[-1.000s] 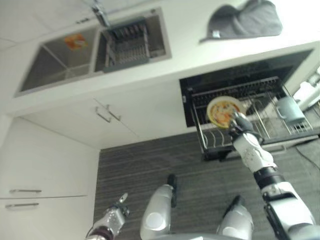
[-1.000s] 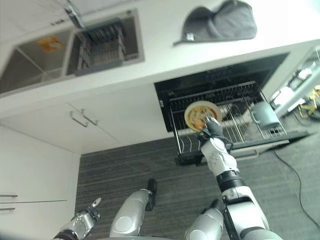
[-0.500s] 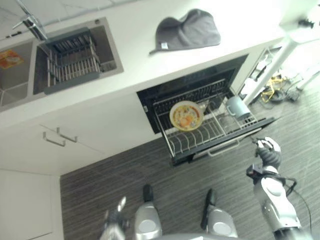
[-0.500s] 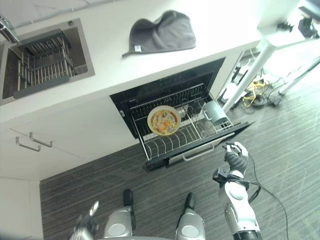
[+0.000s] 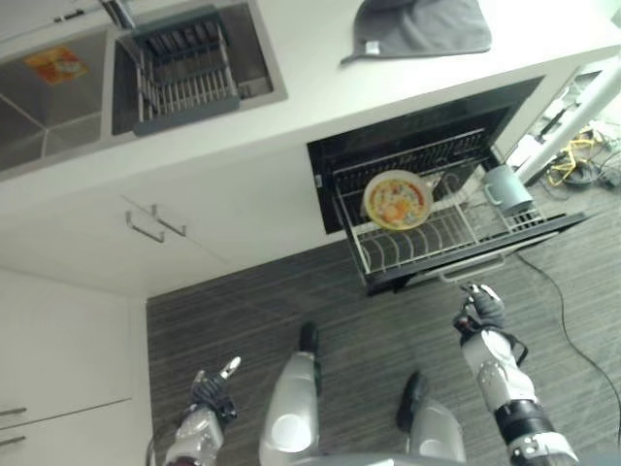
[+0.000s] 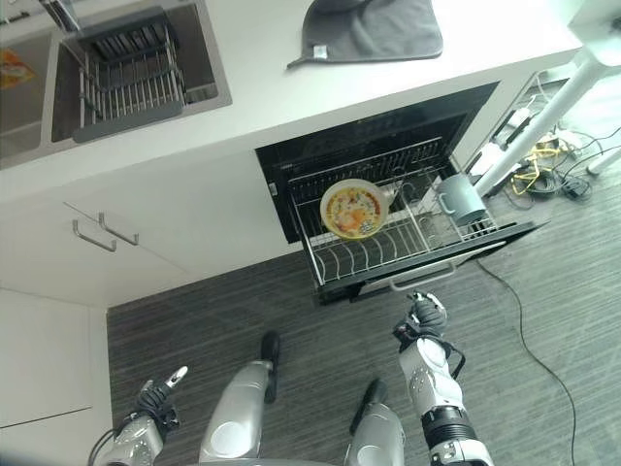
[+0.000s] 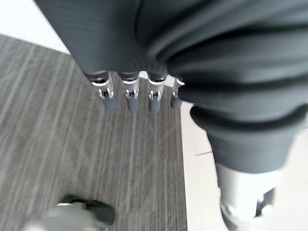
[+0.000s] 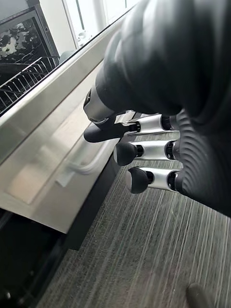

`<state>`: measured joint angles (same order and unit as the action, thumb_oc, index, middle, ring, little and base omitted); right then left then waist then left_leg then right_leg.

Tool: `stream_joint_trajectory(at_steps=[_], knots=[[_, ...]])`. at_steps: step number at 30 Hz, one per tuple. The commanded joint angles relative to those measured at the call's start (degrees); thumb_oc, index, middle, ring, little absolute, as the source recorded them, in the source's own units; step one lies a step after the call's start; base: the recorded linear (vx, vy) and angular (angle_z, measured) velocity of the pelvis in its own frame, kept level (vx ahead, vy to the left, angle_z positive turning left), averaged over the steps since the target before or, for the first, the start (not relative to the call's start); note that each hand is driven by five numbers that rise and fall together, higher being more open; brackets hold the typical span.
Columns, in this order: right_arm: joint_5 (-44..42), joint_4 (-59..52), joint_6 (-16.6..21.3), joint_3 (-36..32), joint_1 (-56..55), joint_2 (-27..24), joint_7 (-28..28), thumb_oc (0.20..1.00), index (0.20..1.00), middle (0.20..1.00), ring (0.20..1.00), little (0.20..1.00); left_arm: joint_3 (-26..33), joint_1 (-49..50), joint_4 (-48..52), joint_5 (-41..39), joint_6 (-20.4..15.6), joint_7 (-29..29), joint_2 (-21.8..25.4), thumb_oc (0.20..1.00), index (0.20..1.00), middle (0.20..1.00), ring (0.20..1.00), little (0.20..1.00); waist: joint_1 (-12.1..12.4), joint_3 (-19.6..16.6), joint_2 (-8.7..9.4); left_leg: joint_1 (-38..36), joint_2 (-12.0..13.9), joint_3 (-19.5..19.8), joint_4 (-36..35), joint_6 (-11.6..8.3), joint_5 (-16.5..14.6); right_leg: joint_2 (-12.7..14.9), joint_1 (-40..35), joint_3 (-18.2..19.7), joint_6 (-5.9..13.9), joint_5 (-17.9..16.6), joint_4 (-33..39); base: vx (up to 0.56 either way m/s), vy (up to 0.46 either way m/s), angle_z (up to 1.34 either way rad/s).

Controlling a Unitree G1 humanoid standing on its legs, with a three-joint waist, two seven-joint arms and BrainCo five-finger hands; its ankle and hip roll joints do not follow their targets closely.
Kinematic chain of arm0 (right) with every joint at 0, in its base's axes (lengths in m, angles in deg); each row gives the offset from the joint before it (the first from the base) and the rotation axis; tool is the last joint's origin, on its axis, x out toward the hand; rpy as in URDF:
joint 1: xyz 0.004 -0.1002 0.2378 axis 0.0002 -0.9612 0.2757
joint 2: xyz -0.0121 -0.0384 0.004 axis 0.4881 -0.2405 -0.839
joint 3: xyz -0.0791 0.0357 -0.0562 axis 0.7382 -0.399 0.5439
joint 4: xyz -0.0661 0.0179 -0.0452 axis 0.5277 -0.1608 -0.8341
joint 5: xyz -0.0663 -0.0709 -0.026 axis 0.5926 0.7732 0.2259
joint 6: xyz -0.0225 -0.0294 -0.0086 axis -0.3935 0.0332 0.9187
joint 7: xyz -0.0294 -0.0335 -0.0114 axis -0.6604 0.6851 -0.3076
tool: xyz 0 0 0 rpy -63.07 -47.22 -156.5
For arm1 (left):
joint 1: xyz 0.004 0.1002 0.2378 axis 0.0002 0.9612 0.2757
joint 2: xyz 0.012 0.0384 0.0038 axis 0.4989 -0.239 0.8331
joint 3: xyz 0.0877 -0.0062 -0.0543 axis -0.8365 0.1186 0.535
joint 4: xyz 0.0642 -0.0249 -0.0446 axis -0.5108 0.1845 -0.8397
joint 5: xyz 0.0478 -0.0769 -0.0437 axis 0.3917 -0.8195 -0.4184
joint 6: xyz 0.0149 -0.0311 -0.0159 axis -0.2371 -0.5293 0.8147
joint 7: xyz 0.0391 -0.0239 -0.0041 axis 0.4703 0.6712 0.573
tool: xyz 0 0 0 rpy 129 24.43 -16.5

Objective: Place the dishes in the dishwasher.

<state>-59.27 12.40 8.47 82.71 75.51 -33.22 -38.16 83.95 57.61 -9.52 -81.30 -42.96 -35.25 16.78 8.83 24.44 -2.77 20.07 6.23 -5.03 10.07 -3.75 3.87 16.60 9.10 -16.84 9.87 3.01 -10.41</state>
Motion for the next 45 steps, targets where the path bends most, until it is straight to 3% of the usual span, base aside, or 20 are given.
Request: stream_joint_trajectory(at_steps=[1,5,16,23,25,35,39,42,45], knots=[[-3.12,-2.09,3.3,-1.2,2.12,-2.31,2.89,0.2,0.2,0.2,0.2,0.2,-0.04,3.9,1.8,-2.37,0.26,-1.85,2.53,1.0,1.0,1.0,1.0,1.0,0.96,-1.57,-0.1,-0.45,0.06,1.41,-1.82,-1.24,-0.28,1.35,-8.27,-0.63,-0.63,-1.39,5.58,-0.06,0.01,0.26],[-6.28,1.89,2.83,-2.85,4.25,-2.97,4.2,0.2,0.2,0.2,0.2,0.2,-0.31,4.73,2.59,-2.57,0.71,-1.37,2.53,1.0,1.0,1.0,1.0,1.0,2.46,-2.28,-0.57,0.82,-0.15,1.8,-1.67,-1.54,-0.27,1.5,-10.23,-1.8,-0.12,-1.91,8.21,-0.02,0.013,0.21],[-12.45,13.45,-0.43,-2.73,11.69,-5.3,0.55,0.2,0.2,0.2,0.2,0.2,-1.17,5.98,0.96,-0.76,1.56,1.38,2.75,1.0,1.0,1.0,1.0,1.0,5.61,-3.99,-0.47,3.02,0.12,3.4,1.3,-2.22,-0.96,1.73,-13.22,-3.35,0.39,-1.61,10.08,0.0,-0.003,0.03],[-8.66,20.64,-5.13,-3.35,19.07,-12.61,-3.73,0.2,0.2,0.2,0.2,0.2,-1.03,6.45,0.62,-0.17,3.51,2.01,4.56,1.0,1.0,1.0,1.0,1.0,8.25,-4.66,-0.82,4.17,-0.32,5.13,2.62,-2.74,-1.17,1.99,-14.85,-4.9,0.95,-0.9,10.05,0.05,-0.006,0.09],[-4.72,24.71,-8.06,-0.7,26.09,-17.04,-4.83,0.2,0.2,0.2,0.2,0.2,-0.36,7.63,0.19,1.23,4.15,3.56,5.55,1.0,1.0,1.0,1.0,1.0,10.47,-4.36,-1.55,5.02,-1.13,6.23,3.71,-2.89,-1.39,2.3,-15.46,-6.0,1.0,0.0,9.44,0.1,0.016,0.03],[-1.17,28.5,-12.33,3.51,38.89,-24.12,-4.17,0.2,0.2,0.2,0.2,0.2,3.23,12.41,-1.64,4.58,4.76,5.48,7.05,1.0,1.0,1.0,1.0,1.0,15.03,-3.15,-5.11,7.69,-4.29,7.22,2.25,-2.85,0.77,3.64,-16.21,-9.54,0.99,1.59,9.02,0.12,0.044,0.24],[0.32,31.49,-13.4,4.97,43.46,-26.88,-3.93,0.2,0.2,0.2,0.2,0.2,4.43,12.86,-3.28,5.12,5.31,5.35,7.22,1.0,1.0,1.0,1.0,1.0,16.15,-2.98,-6.31,8.98,-5.58,7.62,2.38,-2.83,1.13,4.68,-16.33,-10.4,1.22,1.29,9.51,0.19,0.099,0.24],[4.67,36.52,-16.5,9.13,52.69,-31.67,-3.63,0.2,0.2,0.2,0.2,0.2,5.87,13.7,-5.25,6.38,6.6,5.17,7.02,1.0,1.0,1.0,1.0,1.0,17.32,-3.26,-8.45,10.76,-7.42,7.63,2.52,-2.89,1.68,6.56,-15.92,-11.01,1.93,0.22,10.86,0.27,0.196,0.33],[6.06,38.9,-16.68,12.21,58.54,-35.01,-4.16,0.2,0.2,0.2,0.2,0.2,6.77,14.05,-6.17,7.32,7.32,6.01,6.93,1.0,1.0,1.0,1.0,1.0,17.68,-3.56,-9.06,11.31,-7.87,7.19,2.69,-3.62,0.55,7.66,-16.08,-11.16,2.51,0.17,11.97,0.16,0.107,0.01]])
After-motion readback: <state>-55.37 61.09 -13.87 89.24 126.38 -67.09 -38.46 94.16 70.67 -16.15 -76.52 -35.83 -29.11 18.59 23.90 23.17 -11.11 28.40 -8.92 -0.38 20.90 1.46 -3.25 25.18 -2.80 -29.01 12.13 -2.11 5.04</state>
